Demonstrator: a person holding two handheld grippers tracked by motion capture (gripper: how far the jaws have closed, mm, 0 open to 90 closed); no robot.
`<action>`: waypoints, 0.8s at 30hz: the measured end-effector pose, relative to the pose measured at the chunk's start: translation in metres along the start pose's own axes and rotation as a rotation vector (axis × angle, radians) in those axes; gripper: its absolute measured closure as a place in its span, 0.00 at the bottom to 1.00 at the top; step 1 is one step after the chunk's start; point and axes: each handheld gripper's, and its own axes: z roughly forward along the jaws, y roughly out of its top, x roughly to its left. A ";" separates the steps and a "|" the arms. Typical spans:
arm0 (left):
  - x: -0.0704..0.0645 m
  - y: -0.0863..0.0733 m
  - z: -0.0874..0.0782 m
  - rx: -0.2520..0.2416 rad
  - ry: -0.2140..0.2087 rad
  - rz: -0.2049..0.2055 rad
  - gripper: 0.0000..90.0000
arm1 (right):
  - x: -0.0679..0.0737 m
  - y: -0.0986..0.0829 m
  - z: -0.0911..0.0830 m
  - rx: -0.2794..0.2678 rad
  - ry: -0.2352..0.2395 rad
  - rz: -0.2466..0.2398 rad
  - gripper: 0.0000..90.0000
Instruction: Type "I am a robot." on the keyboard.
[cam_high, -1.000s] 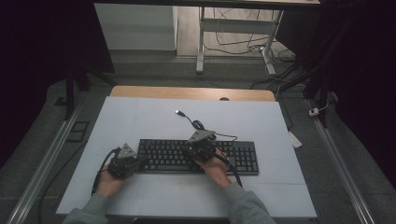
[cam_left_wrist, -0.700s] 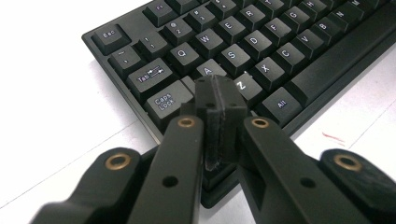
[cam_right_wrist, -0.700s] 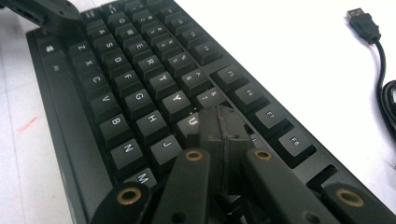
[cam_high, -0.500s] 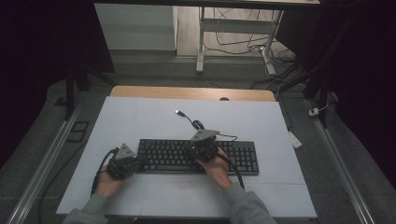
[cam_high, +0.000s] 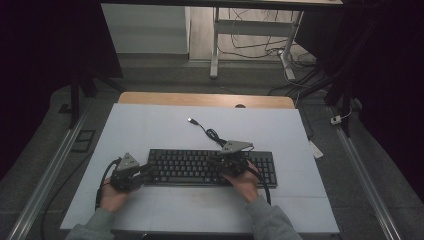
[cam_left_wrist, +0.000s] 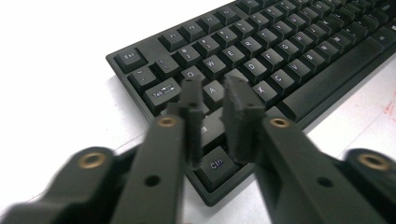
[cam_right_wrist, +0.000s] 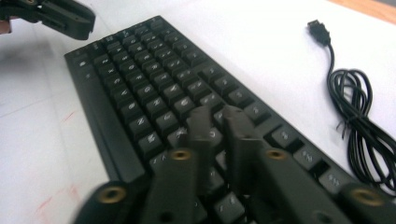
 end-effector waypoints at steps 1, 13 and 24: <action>0.000 0.000 0.000 -0.002 0.002 -0.004 0.74 | -0.001 -0.003 -0.004 0.001 -0.002 0.006 0.80; 0.002 -0.002 -0.004 -0.020 0.004 -0.031 0.53 | -0.006 -0.020 -0.032 -0.026 -0.019 0.043 0.58; 0.003 -0.001 -0.004 -0.014 -0.017 -0.034 0.42 | -0.009 -0.041 -0.059 -0.039 -0.051 0.060 0.56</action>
